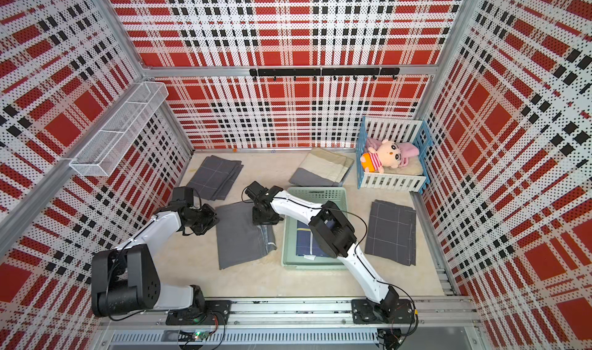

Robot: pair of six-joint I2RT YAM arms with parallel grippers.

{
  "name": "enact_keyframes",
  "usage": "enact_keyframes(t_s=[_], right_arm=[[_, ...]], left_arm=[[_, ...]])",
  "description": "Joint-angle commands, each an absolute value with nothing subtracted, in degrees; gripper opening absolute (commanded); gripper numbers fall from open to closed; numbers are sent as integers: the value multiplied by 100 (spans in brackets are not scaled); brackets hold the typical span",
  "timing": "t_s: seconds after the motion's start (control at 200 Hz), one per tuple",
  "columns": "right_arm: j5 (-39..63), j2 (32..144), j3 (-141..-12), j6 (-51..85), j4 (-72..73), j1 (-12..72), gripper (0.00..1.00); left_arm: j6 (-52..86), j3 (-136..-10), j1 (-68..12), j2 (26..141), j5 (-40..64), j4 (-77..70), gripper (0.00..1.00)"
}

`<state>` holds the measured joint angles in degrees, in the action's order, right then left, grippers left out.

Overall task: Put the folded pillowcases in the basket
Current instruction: Move the pillowcase to the center of the board, then pick up the pillowcase at the center of the board.

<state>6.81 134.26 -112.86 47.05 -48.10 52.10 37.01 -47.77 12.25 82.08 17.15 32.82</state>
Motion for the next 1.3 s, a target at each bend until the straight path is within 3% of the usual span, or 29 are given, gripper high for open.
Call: enact_keyframes(t_s=[0.0,0.07,0.24,0.351,0.666,0.897,1.293], right_arm=[[808,13101,-11092,4437,-5302,5301,63],[599,13037,-10888,4394,-5400,5413,66],[399,12754,-10356,4575,-5223,5534,84],[249,12551,-10150,4704,-5221,5546,85],[180,12287,-10039,4936,-5153,5598,86],[292,12611,-10397,4867,-5320,5628,85],[316,12483,-10046,4872,-5223,5677,87]], left_arm=[[3206,-5181,1448,8471,1329,3462,13],[3156,-5334,1442,8706,1241,3430,15],[3199,-5488,1424,8948,1386,3046,23],[3245,-5535,1394,9013,1580,2825,30],[3234,-5625,816,9263,1989,2397,30],[3168,-5700,589,9655,1503,2557,30],[2806,-5995,632,9362,935,2814,34]])
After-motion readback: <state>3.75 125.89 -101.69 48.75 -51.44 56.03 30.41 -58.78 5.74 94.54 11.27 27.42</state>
